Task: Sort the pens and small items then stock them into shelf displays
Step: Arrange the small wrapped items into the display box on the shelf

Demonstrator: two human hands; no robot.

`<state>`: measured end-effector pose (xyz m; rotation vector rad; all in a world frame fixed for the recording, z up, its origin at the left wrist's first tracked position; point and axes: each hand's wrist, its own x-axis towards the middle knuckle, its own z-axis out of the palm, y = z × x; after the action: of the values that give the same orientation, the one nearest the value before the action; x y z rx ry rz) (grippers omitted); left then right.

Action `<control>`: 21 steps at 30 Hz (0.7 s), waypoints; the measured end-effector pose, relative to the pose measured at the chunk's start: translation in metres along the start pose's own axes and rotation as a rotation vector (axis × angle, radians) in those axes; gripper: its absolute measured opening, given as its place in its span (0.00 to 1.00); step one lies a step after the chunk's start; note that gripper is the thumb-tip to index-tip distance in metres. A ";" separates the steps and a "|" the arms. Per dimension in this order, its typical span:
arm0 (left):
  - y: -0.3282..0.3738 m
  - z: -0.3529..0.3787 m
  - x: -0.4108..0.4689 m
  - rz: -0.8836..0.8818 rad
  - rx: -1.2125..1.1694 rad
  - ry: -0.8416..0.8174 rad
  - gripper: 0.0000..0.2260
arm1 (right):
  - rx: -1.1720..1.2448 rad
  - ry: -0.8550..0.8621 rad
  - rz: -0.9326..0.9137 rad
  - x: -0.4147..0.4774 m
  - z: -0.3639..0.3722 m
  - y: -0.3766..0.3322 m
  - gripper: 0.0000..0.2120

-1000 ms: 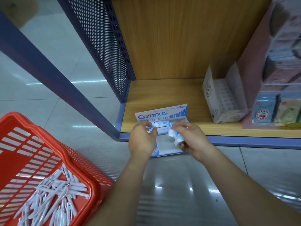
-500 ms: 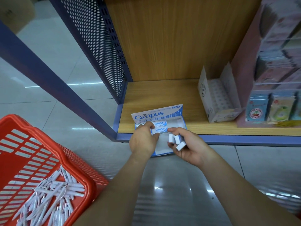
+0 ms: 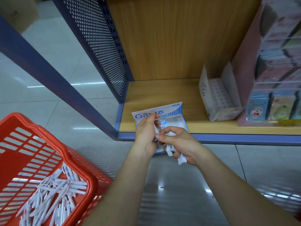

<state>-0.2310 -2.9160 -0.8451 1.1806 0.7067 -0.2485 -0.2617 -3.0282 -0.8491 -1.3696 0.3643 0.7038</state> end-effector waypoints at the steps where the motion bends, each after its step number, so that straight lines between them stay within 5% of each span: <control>1: 0.000 0.001 -0.002 -0.016 -0.059 -0.033 0.12 | 0.027 0.033 -0.014 0.000 0.001 0.000 0.08; 8: -0.004 -0.014 -0.009 0.099 0.059 -0.144 0.10 | 0.174 0.186 -0.034 0.000 -0.018 -0.003 0.04; 14: -0.011 -0.022 -0.005 0.279 0.359 0.039 0.02 | 0.150 0.348 -0.079 0.007 -0.018 -0.002 0.05; 18: -0.016 -0.041 0.006 0.447 0.766 0.284 0.06 | -0.086 0.525 -0.154 0.025 -0.012 0.004 0.08; 21: -0.025 -0.052 0.012 0.491 0.999 0.268 0.11 | -0.206 0.549 -0.175 0.037 -0.006 0.010 0.08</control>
<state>-0.2543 -2.8764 -0.8813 2.3289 0.4878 -0.0075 -0.2395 -3.0240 -0.8812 -1.7635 0.6071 0.2121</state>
